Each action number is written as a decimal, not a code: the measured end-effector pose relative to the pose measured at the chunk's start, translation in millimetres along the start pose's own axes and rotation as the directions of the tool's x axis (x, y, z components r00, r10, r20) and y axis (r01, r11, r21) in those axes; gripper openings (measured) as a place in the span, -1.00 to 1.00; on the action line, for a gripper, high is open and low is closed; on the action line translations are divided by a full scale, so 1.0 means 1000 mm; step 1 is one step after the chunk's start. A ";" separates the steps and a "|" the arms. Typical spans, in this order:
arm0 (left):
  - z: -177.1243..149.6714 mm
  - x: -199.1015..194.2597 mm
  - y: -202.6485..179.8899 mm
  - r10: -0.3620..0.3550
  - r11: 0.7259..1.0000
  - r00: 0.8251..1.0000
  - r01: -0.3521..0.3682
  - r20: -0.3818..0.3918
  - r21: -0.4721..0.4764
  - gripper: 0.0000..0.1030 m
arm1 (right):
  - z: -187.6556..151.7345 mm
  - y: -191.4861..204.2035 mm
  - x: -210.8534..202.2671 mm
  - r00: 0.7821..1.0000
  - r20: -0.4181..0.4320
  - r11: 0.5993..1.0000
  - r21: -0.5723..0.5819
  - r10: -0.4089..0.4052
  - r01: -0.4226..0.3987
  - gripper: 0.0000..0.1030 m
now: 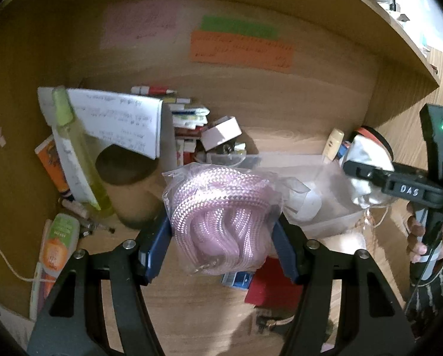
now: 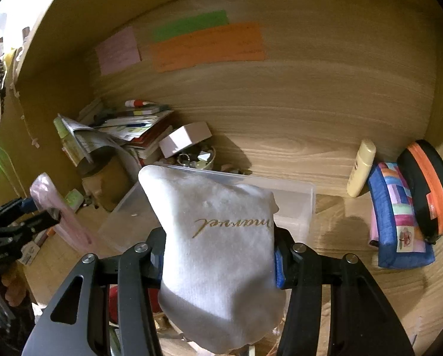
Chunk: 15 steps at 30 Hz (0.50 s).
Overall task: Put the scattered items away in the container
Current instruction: 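Carry the rope bag into the bin and open left tool while right tool carries pouch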
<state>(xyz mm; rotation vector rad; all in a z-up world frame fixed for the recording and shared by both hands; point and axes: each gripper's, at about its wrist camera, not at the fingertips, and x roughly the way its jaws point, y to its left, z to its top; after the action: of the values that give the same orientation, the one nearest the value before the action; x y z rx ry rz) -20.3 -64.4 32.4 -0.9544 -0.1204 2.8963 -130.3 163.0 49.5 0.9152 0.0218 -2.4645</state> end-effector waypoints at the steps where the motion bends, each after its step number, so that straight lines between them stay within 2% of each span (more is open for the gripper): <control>1: 0.002 0.001 -0.002 -0.002 1.000 1.000 0.002 0.002 0.002 0.23 | 0.000 -0.003 0.002 1.000 -0.003 1.000 0.008 0.003 -0.003 -0.09; 4: 0.009 0.004 -0.010 -0.009 1.000 1.000 0.009 0.009 0.013 0.23 | -0.001 -0.011 0.007 1.000 -0.010 1.000 0.021 0.004 -0.003 -0.09; 9: 0.021 0.016 -0.022 0.020 0.999 0.999 -0.021 0.032 0.031 0.23 | -0.004 -0.023 0.016 1.000 -0.017 0.999 0.033 -0.010 0.010 -0.09; 15: 0.029 0.038 -0.033 -0.001 0.999 1.000 0.001 0.003 0.034 0.23 | -0.009 -0.034 0.027 0.999 -0.040 0.999 0.048 0.003 -0.001 -0.09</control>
<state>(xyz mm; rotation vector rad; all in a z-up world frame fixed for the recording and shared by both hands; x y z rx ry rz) -66.5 -29.2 36.6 -0.9436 -0.0717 2.8894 -158.3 181.5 20.7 0.9840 -0.0250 -2.4540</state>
